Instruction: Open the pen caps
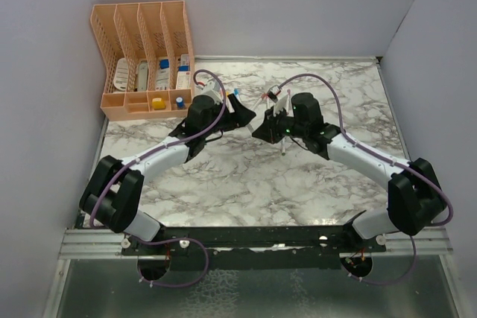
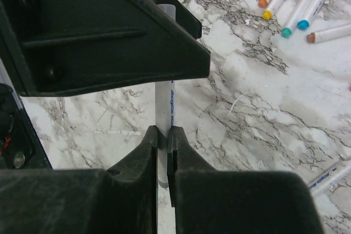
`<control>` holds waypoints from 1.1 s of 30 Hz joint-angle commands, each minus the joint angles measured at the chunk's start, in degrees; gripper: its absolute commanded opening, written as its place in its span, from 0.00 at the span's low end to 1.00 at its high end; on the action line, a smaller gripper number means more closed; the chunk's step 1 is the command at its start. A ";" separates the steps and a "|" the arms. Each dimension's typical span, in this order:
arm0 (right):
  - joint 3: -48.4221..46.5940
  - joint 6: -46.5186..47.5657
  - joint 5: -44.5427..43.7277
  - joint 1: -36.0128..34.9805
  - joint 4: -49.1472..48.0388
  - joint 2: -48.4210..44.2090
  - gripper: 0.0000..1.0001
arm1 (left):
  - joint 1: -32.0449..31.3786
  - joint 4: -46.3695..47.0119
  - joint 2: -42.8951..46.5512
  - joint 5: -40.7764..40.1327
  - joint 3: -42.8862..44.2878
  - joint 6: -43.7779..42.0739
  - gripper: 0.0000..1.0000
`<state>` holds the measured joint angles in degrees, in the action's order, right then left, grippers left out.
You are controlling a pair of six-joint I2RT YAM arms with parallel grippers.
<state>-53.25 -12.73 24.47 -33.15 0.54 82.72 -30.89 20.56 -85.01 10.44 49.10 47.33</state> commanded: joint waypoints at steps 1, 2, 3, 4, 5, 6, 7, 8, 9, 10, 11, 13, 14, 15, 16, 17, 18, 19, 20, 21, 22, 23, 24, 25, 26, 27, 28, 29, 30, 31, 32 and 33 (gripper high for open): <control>-2.54 1.12 -0.61 -1.09 -0.37 -1.39 0.01 | -0.52 2.36 -0.29 -0.59 1.47 0.56 0.73; -2.67 1.22 -0.61 -1.25 -0.29 -1.29 0.01 | -0.51 2.45 -0.20 -0.66 1.36 0.63 0.71; -2.85 1.26 -0.65 -1.31 -0.18 -1.17 0.01 | -0.50 2.53 -0.14 -0.72 1.33 0.72 0.69; -2.94 1.37 -0.72 -1.45 -0.11 -1.05 0.02 | -0.56 2.63 -0.04 -0.76 1.30 0.82 0.67; -3.06 1.48 -0.79 -1.60 0.05 -0.99 0.02 | -0.57 2.71 0.04 -0.84 1.26 0.82 0.64; -3.08 1.50 -0.89 -1.70 0.08 -0.87 0.01 | -0.60 2.73 0.13 -0.86 1.32 0.83 0.62; -3.04 1.54 -0.98 -1.74 0.12 -0.88 0.01 | -0.52 2.80 0.30 -0.92 1.29 0.81 0.60; -3.00 1.63 -1.00 -1.82 0.11 -0.81 0.01 | -0.61 2.86 0.49 -0.99 1.26 0.87 0.58; -2.94 1.65 -1.00 -1.90 0.04 -0.77 0.01 | -0.57 2.90 0.61 -1.07 1.33 0.91 0.57; -2.91 1.66 -1.00 -1.92 0.00 -0.73 0.01 | -0.55 2.91 0.63 -1.16 1.36 0.92 0.57; -2.91 1.70 -1.00 -1.99 0.07 -0.65 0.01 | -0.52 2.95 0.76 -1.20 1.38 1.04 0.56; -2.93 1.79 -1.00 -2.03 0.21 -0.57 0.01 | -0.53 3.06 0.99 -1.33 1.35 1.29 0.55; -2.87 1.79 -1.00 -2.09 0.17 -0.50 0.01 | -0.59 3.15 1.03 -1.44 1.33 1.35 0.54; -2.83 1.83 -1.00 -2.17 0.25 -0.41 0.01 | -0.56 3.24 1.17 -1.61 1.20 1.48 0.54; -2.77 1.88 -1.00 -2.26 0.23 -0.37 0.01 | -0.59 3.30 1.22 -1.71 1.11 1.55 0.53; -2.69 1.84 -1.00 -2.32 0.23 -0.34 0.01 | -0.55 3.34 1.44 -1.85 1.09 1.72 0.53; -2.61 1.84 -1.05 -2.36 0.18 -0.28 0.01 | -0.52 3.43 1.59 -1.95 1.04 1.74 0.51; -2.48 1.83 -1.01 -2.43 0.12 -0.34 0.01 | -0.51 3.50 1.72 -2.06 0.99 1.76 0.50; -2.47 1.86 -1.02 -2.45 0.16 -0.26 0.01 | -0.53 3.52 1.92 -2.16 0.84 1.81 0.49; -2.34 1.84 -1.00 -2.53 0.10 -0.22 0.02 | -0.59 3.53 2.15 -2.21 0.77 1.80 0.48; -2.25 1.83 -1.00 -2.54 0.08 -0.13 0.01 | -0.52 3.60 2.31 -2.38 0.69 1.84 0.47; -2.13 1.83 -1.00 -2.54 0.08 -0.11 0.01 | -0.54 3.61 2.44 -2.58 0.57 1.99 0.46; -2.04 1.83 -1.07 -2.61 0.12 -0.05 0.02 | -0.52 3.67 2.57 -2.65 0.34 2.04 0.45; -1.95 1.83 -1.09 -2.62 0.01 -0.02 0.01 | -0.52 3.82 2.78 -2.82 0.20 2.18 0.43; -1.84 1.86 -1.16 -2.67 -0.02 -0.04 0.01 | -0.54 3.87 2.95 -2.91 0.06 2.23 0.41; -1.80 1.86 -1.18 -2.71 -0.01 -0.06 0.01 | -0.52 3.95 3.01 -2.96 -0.03 2.28 0.40; -1.70 1.84 -1.24 -2.71 -0.01 -0.11 0.01 | -0.54 3.96 3.18 -2.97 -0.10 2.24 0.38; -1.68 1.84 -1.33 -2.71 -0.09 -0.20 0.01 | -0.49 3.96 3.24 -2.89 -0.18 2.25 0.35; -1.68 1.83 -1.39 -2.71 -0.09 -0.20 0.01 | -0.52 4.01 3.32 -2.88 -0.23 2.20 0.32; -1.68 1.86 -1.44 -2.71 -0.10 -0.26 0.01 | -0.51 4.01 3.38 -2.81 -0.28 2.23 0.28; -1.68 1.84 -1.51 -2.71 -0.10 -0.30 0.02 | -0.56 4.05 3.44 -2.75 -0.36 2.19 0.25; -1.68 1.83 -1.53 -2.76 -0.07 -0.41 0.01 | -0.50 4.04 3.43 -2.66 -0.45 2.23 0.20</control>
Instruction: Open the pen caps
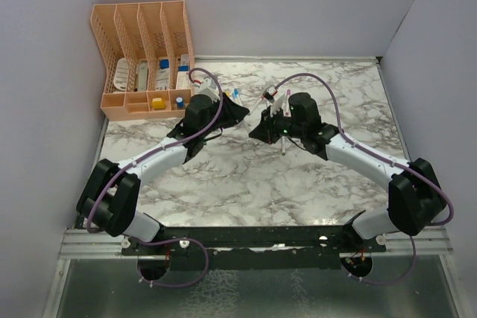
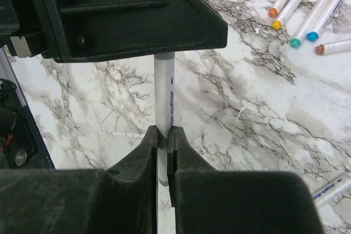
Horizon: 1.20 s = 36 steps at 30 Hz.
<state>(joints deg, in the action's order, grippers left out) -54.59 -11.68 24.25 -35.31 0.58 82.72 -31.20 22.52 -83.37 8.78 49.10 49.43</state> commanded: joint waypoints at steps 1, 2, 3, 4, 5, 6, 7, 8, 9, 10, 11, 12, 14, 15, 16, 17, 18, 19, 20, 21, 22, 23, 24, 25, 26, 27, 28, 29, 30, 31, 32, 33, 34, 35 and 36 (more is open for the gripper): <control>-0.34 0.74 -1.35 -0.62 -0.14 -0.44 0.01 | -0.22 2.08 1.80 -0.92 -0.49 0.10 0.14; -0.32 0.70 -1.39 -0.56 -0.10 -0.63 0.01 | -0.29 2.15 1.81 -0.75 -0.56 0.11 0.06; -0.42 0.65 -1.55 -0.62 -0.12 -0.74 0.01 | -0.26 2.17 1.81 -0.63 -0.63 0.14 0.00; -0.50 0.61 -1.69 -0.62 -0.09 -0.91 0.01 | -0.27 2.17 1.88 -0.52 -0.73 0.22 0.00; -0.58 0.51 -1.93 -0.64 -0.08 -1.10 0.02 | -0.19 2.17 1.90 -0.44 -0.84 0.23 0.00; -0.79 0.32 -2.09 -0.62 -0.02 -1.21 0.02 | -0.20 2.17 1.84 -0.36 -0.91 0.24 0.00; -0.98 0.20 -2.10 -0.59 0.14 -1.38 0.15 | -0.23 2.17 1.96 -0.34 -1.00 0.35 0.00; -1.18 0.19 -1.99 -0.59 0.16 -1.48 0.32 | -0.21 2.17 2.03 -0.27 -1.02 0.32 0.00; -1.33 0.24 -1.86 -0.62 0.18 -1.51 0.48 | -0.27 2.17 2.02 -0.21 -1.03 0.25 0.00; -1.58 0.18 -1.91 -0.62 0.25 -1.52 0.59 | -0.26 2.17 2.10 -0.17 -0.98 0.23 0.00; -1.84 0.17 -1.92 -0.64 0.38 -1.37 0.65 | -0.26 2.17 2.10 -0.16 -0.99 0.31 0.00; -2.02 0.19 -1.97 -0.64 0.52 -1.26 0.68 | -0.26 2.17 2.11 -0.12 -0.90 0.32 0.00; -2.54 0.25 -1.94 -0.63 0.64 -0.57 0.69 | -0.26 2.17 2.16 0.13 -0.71 0.39 0.00; -2.80 0.33 -1.88 -0.64 0.75 -0.21 0.69 | -0.26 2.17 2.09 0.23 -0.56 0.52 0.00; -3.06 0.23 -1.84 -0.64 0.70 0.18 0.69 | -0.34 2.17 2.00 0.39 -0.38 0.50 0.00; -3.21 0.18 -1.77 -0.64 0.59 0.57 0.69 | -0.43 2.17 1.87 0.45 -0.21 0.56 0.00; -3.51 0.22 -1.71 -0.64 0.49 0.95 0.68 | -0.58 2.17 1.80 0.53 0.00 0.58 0.00; -3.73 0.14 -1.67 -0.64 0.42 1.28 0.68 | -0.81 2.17 1.69 0.54 0.17 0.54 0.00; -3.95 0.07 -1.60 -0.64 0.25 1.69 0.67 | -0.94 2.17 1.64 0.47 0.27 0.54 0.00; -4.21 0.00 -1.53 -0.64 0.19 2.03 0.66 | -1.15 2.16 1.50 0.41 0.39 0.63 0.00; -4.60 0.06 -1.43 -0.63 0.25 2.45 0.64 | -1.29 2.13 1.38 0.45 0.46 0.59 0.00; -4.91 0.12 -1.33 -0.59 0.30 2.86 0.63 | -1.52 2.17 1.32 0.45 0.57 0.58 0.00; -5.11 0.16 -1.19 -0.61 0.11 3.21 0.61 | -1.68 2.17 1.21 0.41 0.65 0.60 0.00; -5.31 0.06 -1.11 -0.63 0.02 3.46 0.58 | -1.91 2.25 1.10 0.33 0.66 0.59 0.00; -5.57 0.06 -1.01 -0.64 0.03 3.79 0.55 | -2.01 2.25 1.04 0.22 0.66 0.63 0.00; -5.68 0.03 -0.97 -0.64 -0.03 4.11 0.51 | -2.10 2.24 0.99 0.19 0.70 0.60 0.00; -5.72 0.03 -0.92 -0.65 -0.12 4.37 0.49 | -2.17 2.26 0.97 0.15 0.68 0.62 0.00; -5.85 0.01 -0.88 -0.64 -0.13 4.59 0.45 | -2.19 2.26 1.01 0.03 0.75 0.54 0.00; -5.94 -0.03 -0.87 -0.66 -0.06 4.83 0.39 | -2.20 2.26 1.03 -0.03 0.75 0.50 0.00; -5.97 -0.10 -0.98 -0.64 0.01 4.92 0.31 | -2.20 2.26 1.08 -0.07 0.73 0.43 0.00; -5.97 -0.17 -1.08 -0.68 0.04 5.03 0.24 | -2.20 2.26 1.03 -0.14 0.85 0.32 0.00; -5.97 -0.17 -1.13 -0.63 0.04 5.06 0.17 | -2.24 2.26 1.01 -0.15 0.87 0.26 0.00; -5.97 -0.17 -1.20 -0.66 0.18 5.04 0.08 | -2.20 2.22 0.94 -0.28 0.90 0.05 0.00; -5.97 -0.14 -1.29 -0.65 0.38 5.05 0.02 | -2.24 2.18 0.89 -0.64 0.93 -0.29 0.00; -5.89 -0.10 -1.49 -0.64 0.56 4.92 0.02 | -2.20 2.17 0.93 -1.32 0.89 -0.53 0.00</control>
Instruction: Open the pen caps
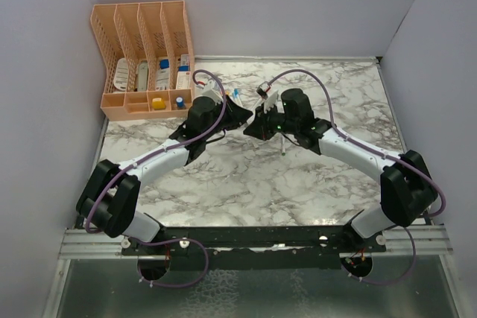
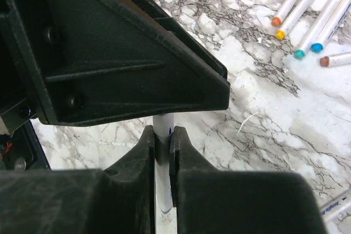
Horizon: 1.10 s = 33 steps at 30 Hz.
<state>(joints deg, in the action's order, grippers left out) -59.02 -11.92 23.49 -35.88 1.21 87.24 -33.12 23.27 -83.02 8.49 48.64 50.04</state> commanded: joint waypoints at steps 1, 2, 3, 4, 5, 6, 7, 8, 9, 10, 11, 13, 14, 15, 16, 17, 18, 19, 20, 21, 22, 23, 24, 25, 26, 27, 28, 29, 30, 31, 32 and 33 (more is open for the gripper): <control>-1.26 0.14 -0.94 -0.14 0.22 0.22 0.01 | -0.23 1.35 0.58 -1.95 1.23 -1.51 0.00; -0.99 0.32 -1.12 -0.10 0.37 0.07 0.02 | 0.10 1.11 0.65 -2.92 1.24 -1.73 0.00; -0.56 0.45 -1.08 -0.09 0.55 -0.23 0.01 | 0.72 0.73 0.65 -3.70 1.31 -1.60 0.00; -0.03 0.65 -1.07 -0.08 0.70 -0.55 0.01 | 1.54 0.57 0.71 -4.22 1.41 -1.47 0.00; 0.63 0.78 -1.07 -0.09 0.96 -0.91 0.01 | 2.74 0.43 0.76 -4.86 1.50 -1.13 0.00; 1.44 0.95 -1.08 -0.08 1.17 -1.31 0.01 | 4.05 0.32 0.93 -5.42 1.78 -0.83 0.00; 2.32 1.08 -1.15 -0.11 1.42 -1.75 0.01 | 5.35 0.17 1.10 -5.94 2.15 -0.63 0.00; 3.34 1.13 -1.12 -0.11 1.58 -2.25 0.01 | 6.56 -0.16 1.26 -6.74 2.61 -0.71 0.00; 4.34 1.11 -0.97 -0.14 1.72 -2.64 0.01 | 7.77 -0.49 1.39 -7.47 3.29 -0.79 0.00; 5.12 1.05 -0.61 -0.10 1.76 -3.07 0.01 | 9.01 -0.95 1.36 -7.99 3.94 -0.99 0.00; 5.91 0.97 -0.17 -0.15 1.77 -3.44 0.01 | 9.95 -1.51 1.14 -8.63 4.81 -1.48 0.00; 7.11 1.03 0.27 -0.10 2.10 -4.01 0.01 | 11.59 -2.79 0.40 -9.22 6.58 -2.10 0.00; 7.73 1.15 0.22 -0.07 2.32 -4.27 0.01 | 12.20 -3.08 0.12 -9.09 7.17 -2.28 0.00; 7.94 1.30 -0.11 -0.07 2.77 -4.54 0.01 | 12.60 -3.25 -0.13 -9.15 7.59 -2.50 0.00; 8.17 1.56 -0.46 -0.08 3.01 -4.84 0.01 | 12.85 -3.57 -0.38 -9.19 7.91 -2.68 0.00; 8.25 1.86 -0.99 -0.07 3.39 -5.05 0.01 | 13.06 -3.84 -0.41 -9.12 8.16 -2.86 0.00; 8.29 1.96 -1.83 -0.07 3.69 -5.26 0.01 | 13.14 -4.26 -0.42 -9.04 8.18 -3.07 0.00; 8.23 1.83 -3.26 -0.07 3.97 -5.46 0.01 | 13.09 -4.85 -0.42 -8.71 8.23 -3.28 0.00; 8.05 1.16 -6.29 -0.07 4.17 -5.77 0.01 | 13.09 -6.05 -0.63 -7.89 8.38 -3.69 0.00; 7.62 0.50 -9.66 -0.05 4.77 -5.92 0.01 | 13.11 -8.16 -1.02 -7.12 9.11 -4.75 0.00; 6.72 -0.11 -14.10 -0.07 6.12 -5.78 0.01 | 12.91 -10.84 -1.62 -6.36 9.79 -5.85 0.00; 5.56 -0.80 -18.52 0.04 8.03 -5.26 0.01 | 12.73 -13.35 -2.25 -5.54 10.28 -7.03 0.00; 4.25 -1.18 -23.05 0.21 9.93 -4.61 0.01 | 12.36 -16.33 -2.88 -5.32 10.69 -8.39 0.00; 3.16 -1.45 -26.65 0.50 11.53 -3.99 0.01 | 11.56 -19.09 -3.42 -5.51 10.82 -9.65 0.00; 2.32 -1.69 -29.06 0.96 12.54 -3.36 0.01 | 10.88 -21.27 -3.92 -5.95 10.73 -10.90 0.00; 1.68 -1.76 -30.84 1.58 13.13 -2.93 0.01 | 10.21 -23.49 -4.50 -6.67 10.63 -12.05 0.00; 1.09 -1.96 -31.97 2.33 13.64 -2.58 0.01 | 9.43 -25.29 -5.33 -7.55 10.51 -12.97 0.00; 0.72 -2.16 -32.69 3.10 13.98 -2.40 0.01 | 8.83 -27.24 -6.10 -8.60 10.43 -13.69 0.00; 0.45 -2.22 -33.19 4.02 14.07 -2.27 0.01 | 8.14 -28.78 -7.05 -9.58 10.26 -14.12 0.00; 0.22 -2.19 -33.59 4.96 14.20 -2.22 0.01 | 7.63 -29.85 -7.86 -10.52 10.16 -14.57 0.00; -0.04 -2.18 -33.77 5.85 14.29 -2.11 0.01 | 7.23 -30.97 -8.85 -11.44 10.17 -14.94 0.00; -0.22 -1.94 -33.85 6.77 14.40 -2.01 0.01 | 6.73 -31.86 -9.61 -12.65 10.18 -15.23 0.00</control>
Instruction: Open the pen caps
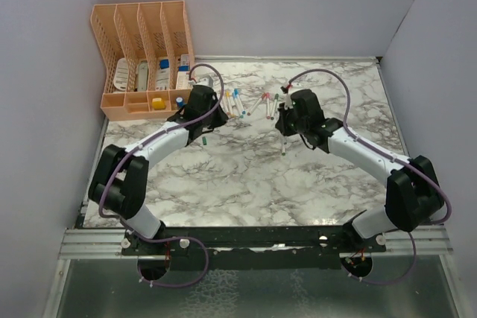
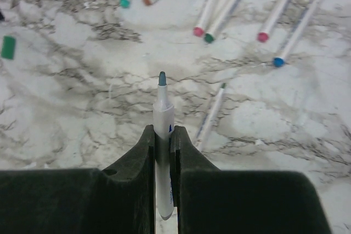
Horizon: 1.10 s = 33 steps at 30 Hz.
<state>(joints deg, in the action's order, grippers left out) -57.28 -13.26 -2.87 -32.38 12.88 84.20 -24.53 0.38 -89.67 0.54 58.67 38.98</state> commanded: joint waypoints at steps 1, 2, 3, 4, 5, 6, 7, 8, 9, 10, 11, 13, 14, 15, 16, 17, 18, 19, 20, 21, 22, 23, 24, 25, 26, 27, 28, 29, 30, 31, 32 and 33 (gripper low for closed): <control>-2.15 -0.25 -7.64 4.09 2.94 1.16 0.01 | -2.30 -9.77 -3.78 -5.87 0.31 -4.45 0.00; -2.40 0.00 -7.89 4.87 3.29 1.39 0.01 | -2.62 -10.59 -4.62 -6.91 0.49 -4.66 0.00; -2.60 0.11 -8.12 5.68 3.64 1.64 0.01 | -2.74 -11.25 -5.31 -7.68 0.64 -4.80 0.00; -2.70 0.21 -8.23 6.53 3.90 1.85 0.01 | -2.86 -11.75 -6.12 -8.26 0.78 -4.98 0.00; -2.75 0.12 -8.17 7.42 4.12 2.06 0.01 | -2.88 -12.30 -6.82 -8.83 0.91 -5.11 0.00; -2.71 -0.11 -8.00 8.33 4.24 2.24 0.01 | -2.89 -12.55 -7.14 -9.39 0.98 -5.16 0.00; -2.67 -0.18 -7.69 8.91 4.11 2.42 0.01 | -2.89 -12.57 -7.93 -9.67 1.01 -5.15 0.00; -2.59 -0.29 -7.36 9.33 4.01 2.59 0.02 | -2.90 -12.68 -8.92 -10.10 1.05 -5.10 0.00; -2.62 -0.43 -7.29 9.61 3.99 2.91 0.01 | -2.89 -12.74 -9.41 -10.45 1.07 -5.12 0.00; -2.66 -0.58 -7.37 9.88 4.01 3.19 0.01 | -2.89 -12.74 -9.84 -10.73 1.20 -5.12 0.00; -2.62 -0.68 -7.24 10.14 3.99 3.61 0.01 | -2.89 -12.86 -10.34 -10.94 1.30 -5.22 0.00; -2.68 -0.79 -7.02 10.51 3.92 4.17 0.01 | -2.89 -13.31 -11.28 -11.37 1.71 -5.55 0.00; -2.67 -0.80 -6.98 10.68 3.84 4.39 0.01 | -2.89 -13.57 -11.76 -11.66 2.00 -5.63 0.00; -2.54 -0.81 -6.97 10.82 3.70 4.61 0.01 | -2.91 -13.81 -12.14 -11.96 2.17 -5.67 0.00; -2.50 -0.81 -6.85 10.96 3.65 4.88 0.01 | -2.89 -13.87 -12.38 -12.16 2.19 -5.67 0.00; -2.49 -0.80 -6.76 11.08 3.55 5.02 0.01 | -2.89 -13.98 -12.57 -12.26 2.31 -5.65 0.00; -2.49 -0.80 -6.73 11.25 3.51 5.23 0.02 | -2.84 -13.95 -12.75 -12.43 2.32 -5.71 0.00; -2.37 -0.80 -6.65 11.45 3.35 5.48 0.01 | -2.83 -13.99 -12.90 -12.55 2.32 -5.68 0.00; -2.33 -0.79 -6.56 11.53 3.23 5.77 0.01 | -2.80 -14.11 -13.09 -12.64 2.46 -5.72 0.00; -2.32 -0.78 -6.43 11.69 3.16 6.01 0.01 | -2.75 -14.17 -13.29 -12.65 2.58 -5.75 0.00; -2.31 -0.85 -6.38 11.87 3.05 6.38 0.01 | -2.74 -14.40 -13.43 -12.66 2.78 -5.88 0.02; -2.27 -0.84 -6.29 11.99 3.03 6.67 0.01 | -2.71 -14.62 -13.61 -12.81 2.95 -5.88 0.04; -2.23 -0.81 -6.13 12.07 3.02 6.94 0.01 | -2.65 -14.76 -13.75 -12.84 3.08 -5.98 0.06; -2.23 -0.93 -6.03 12.22 2.95 7.20 0.01 | -2.58 -15.01 -13.85 -12.96 3.12 -6.14 0.08; -2.23 -0.96 -5.89 12.36 2.89 7.40 0.01 | -2.48 -15.11 -13.94 -12.99 3.23 -6.11 0.11; -2.18 -0.95 -5.76 12.49 2.74 7.62 0.01 | -2.39 -15.15 -13.95 -13.01 3.20 -6.16 0.14; -2.14 -0.93 -5.70 12.58 2.62 7.82 0.01 | -2.24 -15.23 -13.93 -12.94 3.19 -6.16 0.17; -2.14 -0.93 -5.56 12.72 2.47 8.06 0.01 | -2.15 -15.23 -13.95 -12.93 3.15 -6.17 0.23; -2.14 -0.98 -5.43 12.82 2.39 8.34 0.02 | -2.10 -15.30 -13.95 -13.04 3.14 -6.12 0.28; -2.18 -0.97 -5.36 12.97 2.36 8.59 0.01 | -2.03 -15.37 -13.88 -13.08 3.19 -6.07 0.33; -2.14 -1.01 -5.12 13.08 2.33 8.89 0.01 | -1.97 -15.57 -13.81 -13.29 3.16 -6.00 0.37; -2.14 -1.08 -5.01 13.19 2.24 9.13 0.01 | -2.03 -15.63 -13.78 -13.43 3.26 -6.02 0.41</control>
<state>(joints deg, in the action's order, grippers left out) -58.24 -13.47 -8.64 -19.88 16.47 92.20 -26.96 -12.97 -102.69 -11.03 60.97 33.41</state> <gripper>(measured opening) 0.080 0.342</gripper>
